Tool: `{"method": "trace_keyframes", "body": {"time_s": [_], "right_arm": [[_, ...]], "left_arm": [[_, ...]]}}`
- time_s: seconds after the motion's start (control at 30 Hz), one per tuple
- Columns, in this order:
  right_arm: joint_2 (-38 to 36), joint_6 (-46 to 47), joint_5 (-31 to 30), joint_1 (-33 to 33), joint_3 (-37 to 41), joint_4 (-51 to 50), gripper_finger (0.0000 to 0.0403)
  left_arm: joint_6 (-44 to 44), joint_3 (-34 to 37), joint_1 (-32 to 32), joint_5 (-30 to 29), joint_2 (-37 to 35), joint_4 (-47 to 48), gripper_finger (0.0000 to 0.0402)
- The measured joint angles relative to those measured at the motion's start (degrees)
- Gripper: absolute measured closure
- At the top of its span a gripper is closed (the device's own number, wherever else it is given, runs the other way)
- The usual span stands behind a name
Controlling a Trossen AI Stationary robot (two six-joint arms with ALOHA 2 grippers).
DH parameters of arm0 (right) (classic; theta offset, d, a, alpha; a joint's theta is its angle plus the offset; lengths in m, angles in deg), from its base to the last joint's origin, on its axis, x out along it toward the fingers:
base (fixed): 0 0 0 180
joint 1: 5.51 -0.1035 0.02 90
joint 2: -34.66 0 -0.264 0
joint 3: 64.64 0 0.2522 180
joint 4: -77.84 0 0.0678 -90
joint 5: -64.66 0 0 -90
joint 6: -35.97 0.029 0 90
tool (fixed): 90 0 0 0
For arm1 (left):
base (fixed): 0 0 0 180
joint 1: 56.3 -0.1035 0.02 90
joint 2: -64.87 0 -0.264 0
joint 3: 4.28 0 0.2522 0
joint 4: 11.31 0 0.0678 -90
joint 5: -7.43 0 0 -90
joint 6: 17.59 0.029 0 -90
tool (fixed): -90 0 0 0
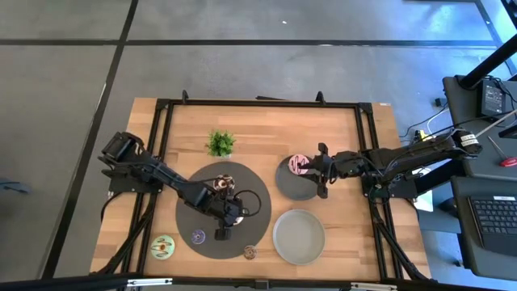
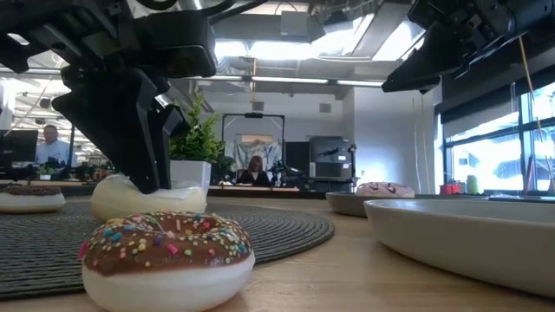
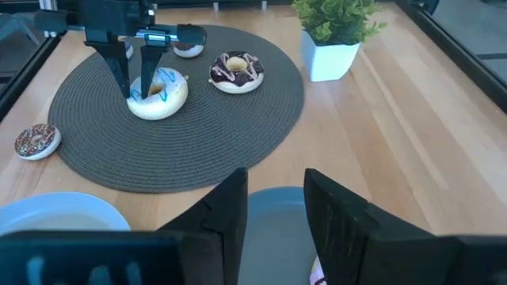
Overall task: Pick & Place donuts
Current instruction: Put the large white donut on the black plate
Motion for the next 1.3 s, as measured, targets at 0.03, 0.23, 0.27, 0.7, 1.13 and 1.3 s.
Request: {"method": "trace_keyframes", "body": {"time_s": [0.03,0.23,0.27,0.7,1.13,1.3], "right_arm": [[0.0,0.0,0.0,0.0,0.0,0.0,0.0276],[0.0,-0.1,-0.1,0.0,0.0,0.0,0.0276],[0.0,-0.1,-0.1,0.0,0.0,0.0,0.0276],[0.0,-1.5,-0.1,0.0,0.0,-0.1,0.0276],[0.0,-1.7,-0.1,0.0,0.0,-0.1,0.0276],[0.0,-2.5,-0.1,0.0,0.0,-0.2,0.0276]], "left_arm": [[-0.2,0.0,0.0,-0.2,0.0,0.0,0.0306],[0.8,0.0,0.0,-3.0,0.0,0.2,0.0279],[0.9,0.0,0.0,-3.6,0.0,0.4,0.0273],[-2.2,0.1,0.0,-4.0,0.0,0.6,0.0229],[-0.5,0.1,0.3,-4.8,0.1,0.6,0.0232],[-0.4,0.1,0.3,-6.2,0.1,0.9,0.0233]]}}
